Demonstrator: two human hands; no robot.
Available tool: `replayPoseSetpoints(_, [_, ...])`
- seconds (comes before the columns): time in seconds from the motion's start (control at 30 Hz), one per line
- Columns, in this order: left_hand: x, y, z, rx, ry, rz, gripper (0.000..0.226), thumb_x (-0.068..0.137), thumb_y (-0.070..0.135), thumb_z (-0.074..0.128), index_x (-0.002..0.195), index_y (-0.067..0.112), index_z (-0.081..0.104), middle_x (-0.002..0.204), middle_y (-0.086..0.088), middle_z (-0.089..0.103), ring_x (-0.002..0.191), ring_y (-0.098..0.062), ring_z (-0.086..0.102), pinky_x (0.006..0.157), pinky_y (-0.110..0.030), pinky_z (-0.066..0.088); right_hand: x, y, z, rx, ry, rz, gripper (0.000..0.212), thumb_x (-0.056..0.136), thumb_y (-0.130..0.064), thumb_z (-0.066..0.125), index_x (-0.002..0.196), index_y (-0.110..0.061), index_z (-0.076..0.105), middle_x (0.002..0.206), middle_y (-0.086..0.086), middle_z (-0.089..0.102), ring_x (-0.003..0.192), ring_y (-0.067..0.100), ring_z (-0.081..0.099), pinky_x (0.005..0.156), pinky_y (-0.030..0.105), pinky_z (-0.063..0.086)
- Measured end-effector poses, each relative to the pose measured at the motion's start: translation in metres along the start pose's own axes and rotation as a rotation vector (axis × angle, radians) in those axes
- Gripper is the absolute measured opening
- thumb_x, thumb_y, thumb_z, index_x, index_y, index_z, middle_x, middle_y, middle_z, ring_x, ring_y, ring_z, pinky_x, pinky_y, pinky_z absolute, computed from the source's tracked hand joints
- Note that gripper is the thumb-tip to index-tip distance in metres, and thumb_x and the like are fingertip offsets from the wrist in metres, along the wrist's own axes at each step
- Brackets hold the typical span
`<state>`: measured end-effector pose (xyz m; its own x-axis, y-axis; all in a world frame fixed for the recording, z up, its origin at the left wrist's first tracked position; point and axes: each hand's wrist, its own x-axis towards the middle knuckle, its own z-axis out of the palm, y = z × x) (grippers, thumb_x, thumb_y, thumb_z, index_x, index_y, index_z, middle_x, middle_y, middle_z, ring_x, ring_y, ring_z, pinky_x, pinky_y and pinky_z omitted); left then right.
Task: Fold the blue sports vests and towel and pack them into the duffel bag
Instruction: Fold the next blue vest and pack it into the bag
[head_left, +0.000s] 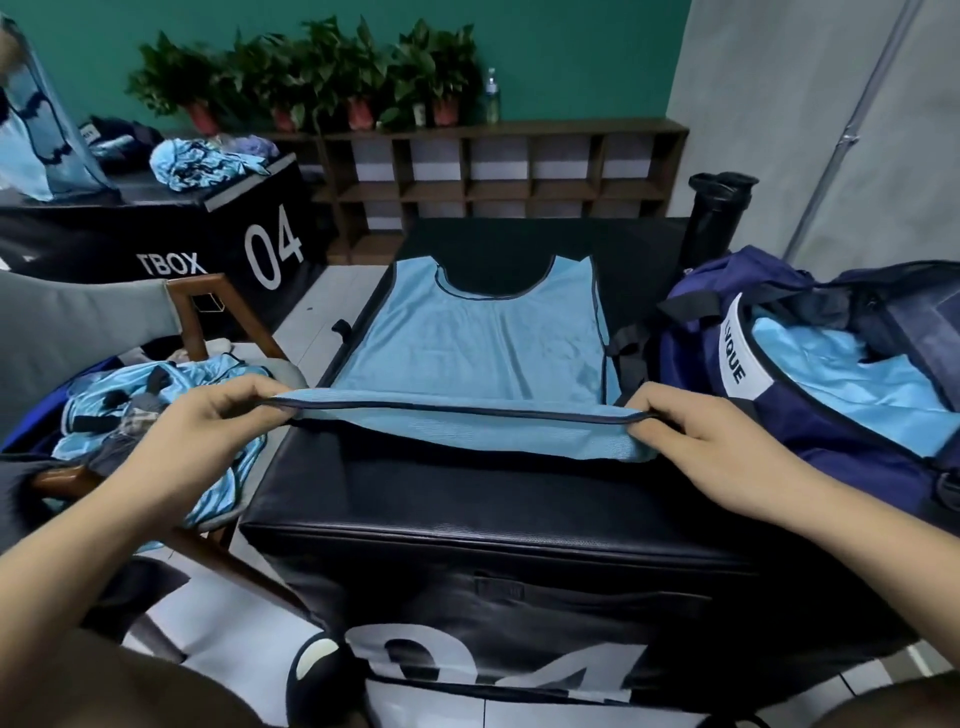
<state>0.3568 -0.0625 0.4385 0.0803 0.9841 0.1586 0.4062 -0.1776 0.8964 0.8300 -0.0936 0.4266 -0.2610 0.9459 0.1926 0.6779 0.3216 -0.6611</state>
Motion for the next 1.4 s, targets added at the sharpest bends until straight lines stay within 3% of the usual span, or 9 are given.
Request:
replayPoseSetpoints(0.1, [0.002,-0.006,-0.009,-0.060,0.010,-0.022,0.058,0.069,0.067,0.085,0.100,0.019,0.081,0.102,-0.017,0.075,0.087,-0.012,0.064,0.081,-0.022,0.051,0.000,-0.004,-0.003,0.064,0.028,0.008,0.013,0.107,-0.026,0.059,0.095,-0.023,0.064,0.077,0.002,0.058,0.074,0.024,0.051,0.071,0.039,0.041])
replayPoseSetpoints(0.2, [0.003,-0.009,-0.010,-0.153,-0.023,-0.046,0.032,0.088,0.040,0.078,0.098,0.010,0.077,0.099,-0.025,0.071,0.086,-0.013,0.067,0.076,-0.013,0.054,0.000,-0.009,-0.006,0.097,0.036,0.023,0.016,0.107,-0.024,0.059,0.092,-0.024,0.065,0.077,-0.005,0.059,0.073,0.007,0.050,0.074,0.034,0.040])
replayPoseSetpoints(0.27, [0.001,-0.007,-0.010,-0.237,-0.063,-0.053,0.013,0.095,0.017,0.066,0.093,0.009,0.076,0.092,-0.025,0.066,0.081,-0.016,0.066,0.073,-0.016,0.056,0.001,-0.011,-0.009,0.153,0.022,0.038,0.016,0.107,-0.029,0.059,0.095,-0.022,0.068,0.082,0.000,0.063,0.078,0.011,0.054,0.078,0.039,0.042])
replayPoseSetpoints(0.37, [-0.002,0.002,-0.009,-0.350,-0.062,-0.116,0.018,0.101,0.013,0.060,0.096,0.009,0.077,0.095,-0.016,0.073,0.079,-0.020,0.072,0.069,-0.025,0.061,0.002,-0.012,-0.012,0.258,0.018,0.067,0.020,0.107,-0.035,0.062,0.099,-0.018,0.070,0.093,0.014,0.066,0.083,0.025,0.058,0.082,0.045,0.043])
replayPoseSetpoints(0.43, [0.000,0.002,-0.007,-0.301,-0.038,-0.112,0.019,0.104,0.016,0.060,0.100,0.009,0.077,0.101,-0.015,0.076,0.087,-0.022,0.074,0.079,-0.032,0.061,0.004,-0.015,-0.012,0.274,0.038,0.089,0.018,0.106,-0.034,0.063,0.097,-0.020,0.072,0.094,0.015,0.068,0.086,0.035,0.062,0.083,0.045,0.044])
replayPoseSetpoints(0.57, [0.018,0.002,-0.004,-0.062,-0.022,-0.088,0.021,0.105,0.029,0.063,0.109,0.014,0.077,0.110,-0.002,0.078,0.109,-0.013,0.071,0.101,-0.037,0.047,0.025,-0.024,-0.016,0.239,0.132,0.139,0.017,0.105,-0.033,0.064,0.094,-0.025,0.075,0.092,0.005,0.072,0.088,0.027,0.068,0.085,0.043,0.051])
replayPoseSetpoints(0.93, [0.162,-0.008,0.015,-0.061,0.215,-0.110,0.022,0.098,0.032,0.077,0.092,0.010,0.078,0.090,-0.013,0.077,0.081,-0.021,0.066,0.075,-0.035,0.048,0.174,0.004,-0.037,-0.009,0.362,0.267,0.016,0.103,-0.030,0.065,0.094,-0.020,0.072,0.095,0.001,0.073,0.094,0.025,0.068,0.075,0.035,0.049])
replayPoseSetpoints(1.13, [0.228,-0.027,0.043,-0.050,0.289,-0.113,0.020,0.098,0.023,0.077,0.097,0.003,0.075,0.087,-0.008,0.076,0.077,-0.020,0.068,0.065,-0.030,0.050,0.229,0.042,-0.030,-0.234,0.322,0.339,0.021,0.105,-0.031,0.061,0.098,-0.012,0.067,0.099,0.009,0.070,0.093,0.029,0.065,0.078,0.038,0.049])
replayPoseSetpoints(1.4, [0.288,-0.075,0.061,0.219,0.220,-0.142,0.036,0.096,0.033,0.075,0.076,0.008,0.061,0.066,-0.006,0.060,0.067,-0.026,0.058,0.062,-0.034,0.039,0.275,0.087,-0.012,-0.472,0.246,0.413,0.022,0.105,-0.039,0.057,0.091,-0.022,0.058,0.095,0.006,0.067,0.084,0.028,0.064,0.074,0.043,0.057])
